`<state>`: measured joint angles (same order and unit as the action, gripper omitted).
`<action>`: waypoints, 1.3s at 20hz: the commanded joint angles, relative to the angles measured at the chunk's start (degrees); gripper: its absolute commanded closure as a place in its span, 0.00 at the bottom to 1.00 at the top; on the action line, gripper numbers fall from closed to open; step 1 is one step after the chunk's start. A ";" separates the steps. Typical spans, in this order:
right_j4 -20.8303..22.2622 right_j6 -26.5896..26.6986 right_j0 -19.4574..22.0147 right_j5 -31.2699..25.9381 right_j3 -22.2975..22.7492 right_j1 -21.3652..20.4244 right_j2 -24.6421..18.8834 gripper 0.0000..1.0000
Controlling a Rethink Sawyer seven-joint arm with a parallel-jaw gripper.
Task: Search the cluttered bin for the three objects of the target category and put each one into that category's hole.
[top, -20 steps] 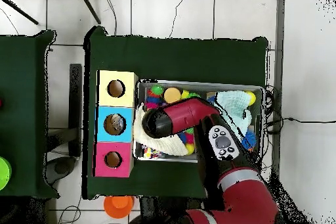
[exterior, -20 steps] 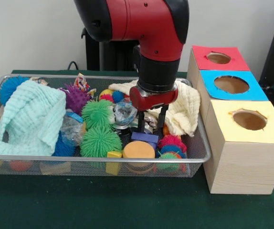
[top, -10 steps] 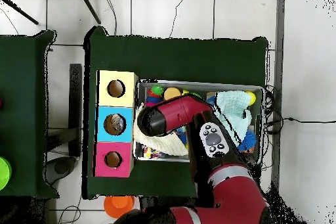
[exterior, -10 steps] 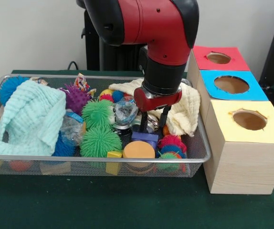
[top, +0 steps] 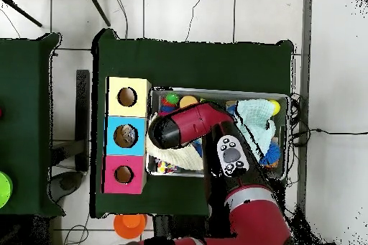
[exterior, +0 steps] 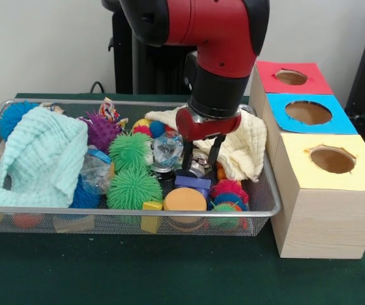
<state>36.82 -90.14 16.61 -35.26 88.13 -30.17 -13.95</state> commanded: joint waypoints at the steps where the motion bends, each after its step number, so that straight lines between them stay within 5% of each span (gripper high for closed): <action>1: -0.44 -0.25 -0.78 -8.12 0.76 -2.81 1.85 0.00; 7: -0.55 0.04 -0.68 -8.45 1.79 -4.06 2.23 0.00; 18: 1.62 1.04 1.10 -5.47 -1.36 8.05 2.18 0.00; 26: 1.94 1.85 0.45 -8.24 -3.31 12.04 3.59 0.00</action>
<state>36.48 -90.14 16.11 -37.40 85.04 -26.83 -11.89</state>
